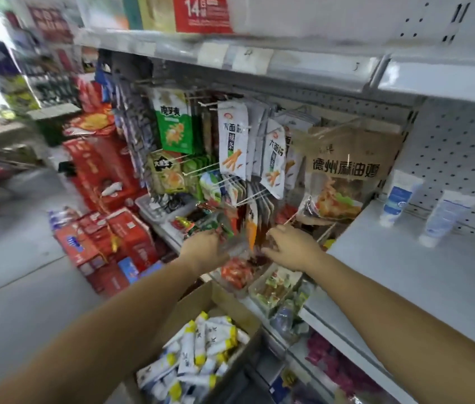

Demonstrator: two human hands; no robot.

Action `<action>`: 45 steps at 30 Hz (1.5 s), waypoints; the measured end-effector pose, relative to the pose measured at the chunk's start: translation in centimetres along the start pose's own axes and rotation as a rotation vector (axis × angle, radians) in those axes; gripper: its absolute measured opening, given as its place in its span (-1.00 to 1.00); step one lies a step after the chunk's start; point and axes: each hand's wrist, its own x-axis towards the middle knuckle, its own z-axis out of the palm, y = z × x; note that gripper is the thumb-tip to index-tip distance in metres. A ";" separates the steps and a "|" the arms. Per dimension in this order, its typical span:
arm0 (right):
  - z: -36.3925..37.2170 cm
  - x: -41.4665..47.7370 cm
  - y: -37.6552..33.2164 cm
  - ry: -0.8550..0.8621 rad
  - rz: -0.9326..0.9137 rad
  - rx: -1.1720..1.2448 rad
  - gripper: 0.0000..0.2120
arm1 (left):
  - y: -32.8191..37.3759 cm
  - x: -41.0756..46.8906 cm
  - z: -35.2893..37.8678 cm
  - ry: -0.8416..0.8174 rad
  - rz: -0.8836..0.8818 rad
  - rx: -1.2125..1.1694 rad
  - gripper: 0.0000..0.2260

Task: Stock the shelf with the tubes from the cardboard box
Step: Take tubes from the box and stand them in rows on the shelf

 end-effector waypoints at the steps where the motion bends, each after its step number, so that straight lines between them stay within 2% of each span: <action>1: 0.8 1.1 -1.1 0.004 -0.037 -0.007 -0.66 | -1.7 -0.5 0.6 0.002 -0.021 -0.004 -0.57; 5: 4.9 5.2 -6.0 -0.020 -0.144 0.012 -0.66 | -8.0 -2.6 4.2 -0.018 -0.122 -0.043 -0.61; 10: 11.1 9.0 -12.2 -0.126 -0.222 0.042 -0.65 | -14.4 -4.8 9.6 -0.128 -0.207 -0.081 -0.67; 15: 17.7 11.3 -16.0 -0.203 -0.247 0.051 -0.61 | -19.3 -6.4 15.4 -0.192 -0.243 -0.137 -0.66; 20: 24.7 11.1 -18.2 -0.350 -0.231 0.091 -0.59 | -21.0 -7.9 21.0 -0.350 -0.282 -0.171 -0.65; 27: 35.6 10.7 -19.2 -0.519 -0.281 0.143 -0.59 | -21.4 -9.7 29.9 -0.473 -0.360 -0.263 -0.62; 34: 45.1 11.3 -18.9 -0.620 -0.316 0.121 -0.65 | -21.0 -11.2 39.2 -0.628 -0.409 -0.245 -0.70; 38: 48.6 12.8 -18.9 -0.626 -0.312 0.116 -0.68 | -19.7 -11.7 42.8 -0.688 -0.597 -0.389 -0.70; 42: 50.5 15.9 -19.9 -0.603 -0.317 0.122 -0.64 | -19.8 -11.4 45.0 -0.590 -0.892 -0.598 -0.68; 45: 51.5 17.9 -21.0 -0.588 -0.341 0.112 -0.66 | -20.1 -11.3 46.3 -0.535 -1.029 -0.678 -0.76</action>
